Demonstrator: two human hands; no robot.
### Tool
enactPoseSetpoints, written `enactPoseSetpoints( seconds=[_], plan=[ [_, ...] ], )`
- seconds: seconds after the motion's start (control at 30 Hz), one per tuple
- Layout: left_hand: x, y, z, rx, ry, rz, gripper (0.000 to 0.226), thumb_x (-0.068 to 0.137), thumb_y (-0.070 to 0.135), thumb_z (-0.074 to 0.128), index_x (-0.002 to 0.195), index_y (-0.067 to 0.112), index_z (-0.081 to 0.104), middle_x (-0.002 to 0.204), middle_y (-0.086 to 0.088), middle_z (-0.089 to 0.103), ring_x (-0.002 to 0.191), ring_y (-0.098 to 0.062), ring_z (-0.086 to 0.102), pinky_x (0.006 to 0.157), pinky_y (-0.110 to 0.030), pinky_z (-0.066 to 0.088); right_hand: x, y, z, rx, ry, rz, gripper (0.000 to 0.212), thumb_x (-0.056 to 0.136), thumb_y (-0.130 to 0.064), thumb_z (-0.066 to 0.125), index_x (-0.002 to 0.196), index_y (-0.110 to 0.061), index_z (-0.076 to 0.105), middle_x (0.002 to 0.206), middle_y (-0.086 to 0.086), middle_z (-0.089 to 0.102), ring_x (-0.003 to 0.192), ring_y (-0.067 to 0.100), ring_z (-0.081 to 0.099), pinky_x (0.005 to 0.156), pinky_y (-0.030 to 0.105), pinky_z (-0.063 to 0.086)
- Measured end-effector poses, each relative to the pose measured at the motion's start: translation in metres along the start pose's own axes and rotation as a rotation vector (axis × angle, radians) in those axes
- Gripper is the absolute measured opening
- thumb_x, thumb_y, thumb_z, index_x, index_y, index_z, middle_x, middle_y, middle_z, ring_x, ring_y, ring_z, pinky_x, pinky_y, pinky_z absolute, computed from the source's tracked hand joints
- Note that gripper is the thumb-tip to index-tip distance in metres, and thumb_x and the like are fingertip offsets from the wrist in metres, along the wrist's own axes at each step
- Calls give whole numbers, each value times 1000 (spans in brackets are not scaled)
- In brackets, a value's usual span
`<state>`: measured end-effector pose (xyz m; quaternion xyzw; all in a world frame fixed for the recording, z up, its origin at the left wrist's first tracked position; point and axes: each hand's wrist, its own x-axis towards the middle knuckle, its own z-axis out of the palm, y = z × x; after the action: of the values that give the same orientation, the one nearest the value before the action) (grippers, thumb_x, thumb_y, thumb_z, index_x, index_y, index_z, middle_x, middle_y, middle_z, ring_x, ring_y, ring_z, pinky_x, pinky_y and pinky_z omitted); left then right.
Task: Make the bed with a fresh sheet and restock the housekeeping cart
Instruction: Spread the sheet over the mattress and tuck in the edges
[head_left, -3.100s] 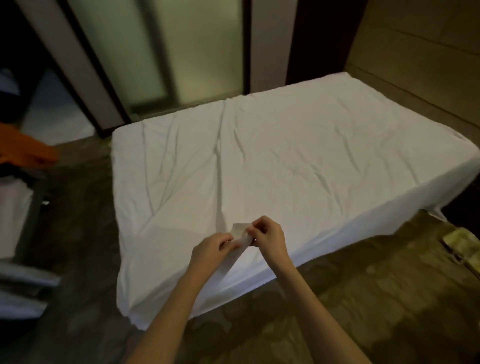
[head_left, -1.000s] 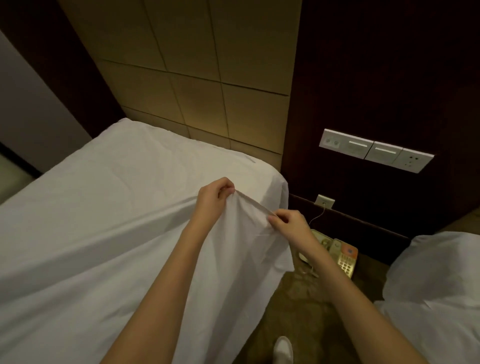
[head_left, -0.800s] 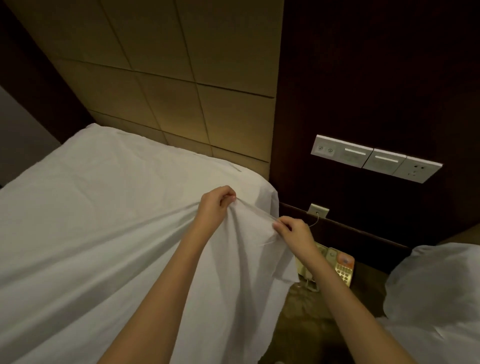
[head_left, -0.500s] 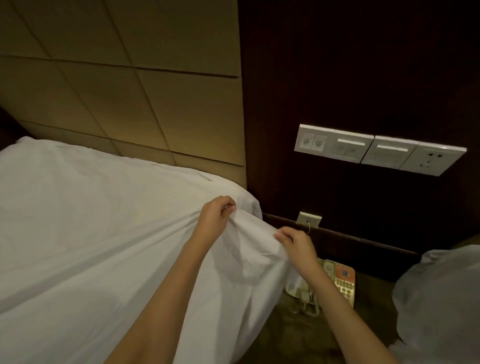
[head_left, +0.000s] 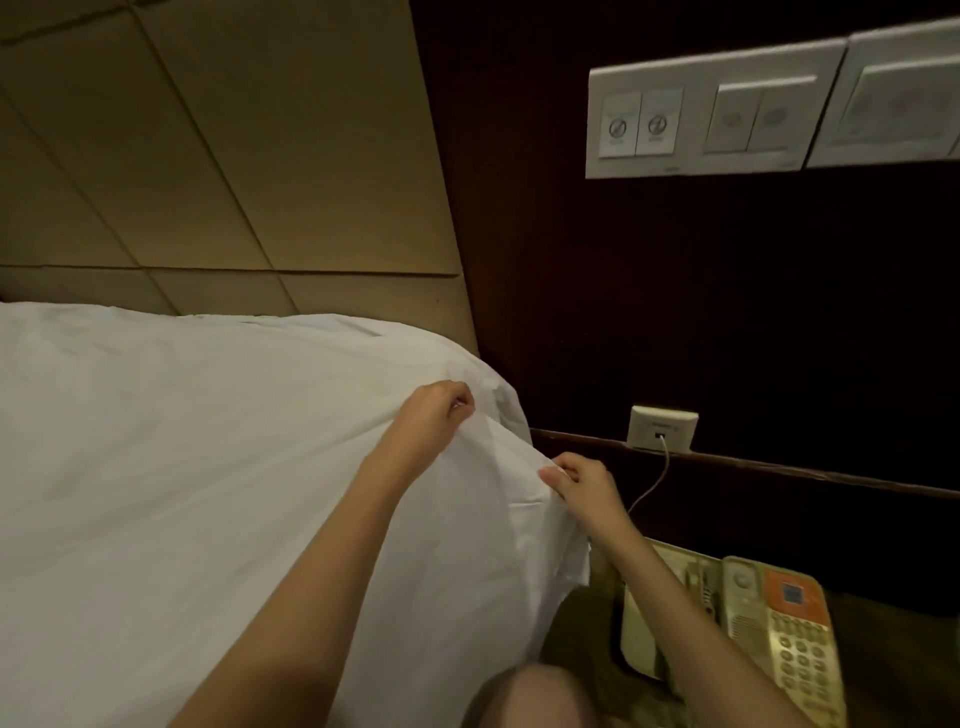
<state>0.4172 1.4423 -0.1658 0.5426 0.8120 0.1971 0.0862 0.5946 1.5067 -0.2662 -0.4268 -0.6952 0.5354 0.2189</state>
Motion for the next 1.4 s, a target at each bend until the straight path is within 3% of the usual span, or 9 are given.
enactPoseSetpoints(
  seconds=[0.23,0.4,0.53,0.63,0.73,0.83,0.97,1.13,1.4],
  plan=[
    [24,-25,18,28,117,44,13,92,9,56,92,5,68,95,-8,68,88,-20,58,73,-17,33,61,28,30,71,-114,-64,17,92,-22,58,88,-9,68,93,1,62,89,15,57,75,25,45],
    [37,-30,26,95,112,43,18,95,12,52,99,2,67,102,-11,65,96,-23,56,75,-17,31,112,34,46,98,-218,-70,20,87,-23,66,95,-6,71,146,-3,33,133,16,32,106,35,28],
    [37,-30,28,134,109,56,21,97,14,49,101,2,66,102,-12,63,97,-23,55,74,-15,27,129,33,60,166,-343,-57,22,83,-28,70,92,-9,71,155,-5,16,140,20,22,110,38,26],
    [37,-32,29,146,125,58,20,97,14,51,99,2,66,99,-12,64,94,-23,55,73,-16,28,136,29,64,149,-402,-43,24,82,-35,69,92,-13,69,139,-1,37,125,19,40,102,35,37],
    [35,-32,28,153,134,59,18,95,13,53,96,1,67,96,-12,64,92,-24,56,72,-16,28,128,35,54,127,-442,-70,24,80,-44,66,78,-20,68,94,-6,60,92,10,55,82,26,40],
    [32,-29,26,128,135,40,18,95,12,53,95,1,67,96,-11,65,94,-25,56,74,-17,30,108,55,33,92,-488,-51,36,89,-36,61,62,-12,56,63,-4,49,66,13,48,66,22,36],
    [29,-16,23,51,197,20,15,93,9,54,91,2,67,94,-9,66,91,-23,57,76,-19,33,76,68,-2,-15,-551,-61,32,91,-32,59,69,-10,58,68,4,47,68,17,44,65,24,36],
    [29,18,10,-42,358,66,13,91,7,56,88,2,68,91,-12,67,88,-26,58,79,-30,40,42,28,-79,-9,-272,-192,22,94,-26,54,75,-19,63,77,-5,58,76,6,56,70,22,40],
    [40,97,-60,-175,586,209,14,92,8,55,91,9,68,88,0,63,85,-12,53,72,-16,32,2,-86,-184,31,-171,-395,29,97,-27,49,70,-17,56,69,-5,54,63,6,53,58,15,41]
  ],
)
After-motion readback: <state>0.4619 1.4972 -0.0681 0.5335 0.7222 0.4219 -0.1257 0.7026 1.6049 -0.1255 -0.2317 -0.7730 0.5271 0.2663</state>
